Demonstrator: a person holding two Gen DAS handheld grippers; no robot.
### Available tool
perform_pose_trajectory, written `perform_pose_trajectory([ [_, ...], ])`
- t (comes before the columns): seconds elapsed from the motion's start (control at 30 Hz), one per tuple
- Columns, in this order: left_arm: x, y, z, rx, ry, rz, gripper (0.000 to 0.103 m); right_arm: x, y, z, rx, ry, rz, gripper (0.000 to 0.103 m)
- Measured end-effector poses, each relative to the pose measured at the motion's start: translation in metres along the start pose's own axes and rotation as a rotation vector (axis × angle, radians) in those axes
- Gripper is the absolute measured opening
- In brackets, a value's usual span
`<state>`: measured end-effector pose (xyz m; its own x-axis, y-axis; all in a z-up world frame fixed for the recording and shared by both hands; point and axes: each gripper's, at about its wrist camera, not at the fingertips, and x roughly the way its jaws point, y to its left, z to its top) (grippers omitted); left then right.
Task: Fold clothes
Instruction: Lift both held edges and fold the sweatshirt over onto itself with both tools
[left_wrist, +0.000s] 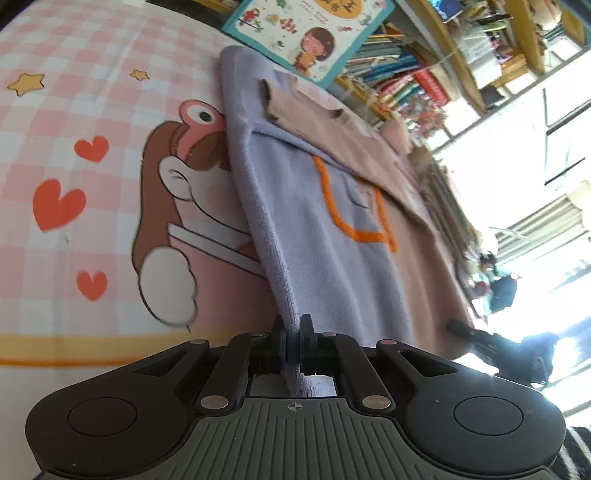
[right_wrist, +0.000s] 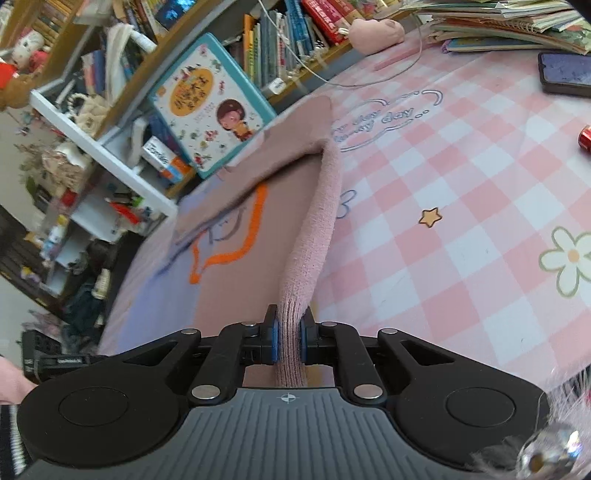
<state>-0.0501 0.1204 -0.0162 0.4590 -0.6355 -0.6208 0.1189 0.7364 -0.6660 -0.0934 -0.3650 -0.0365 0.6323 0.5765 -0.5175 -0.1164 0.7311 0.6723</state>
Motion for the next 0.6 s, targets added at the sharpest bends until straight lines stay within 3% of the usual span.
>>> perform_pose_trajectory([
  [0.13, -0.009, 0.001, 0.001, -0.019, -0.043, -0.100, 0.005, -0.007, 0.005, 0.005, 0.031, -0.051, 0.107, 0.010],
  [0.37, -0.018, 0.000, 0.024, -0.056, -0.210, -0.246, 0.005, -0.010, 0.012, 0.036, 0.061, -0.194, 0.286, 0.009],
  [0.6, -0.020, -0.006, 0.057, -0.029, -0.365, -0.294, 0.005, 0.007, 0.029, 0.079, 0.004, -0.281, 0.331, 0.009],
])
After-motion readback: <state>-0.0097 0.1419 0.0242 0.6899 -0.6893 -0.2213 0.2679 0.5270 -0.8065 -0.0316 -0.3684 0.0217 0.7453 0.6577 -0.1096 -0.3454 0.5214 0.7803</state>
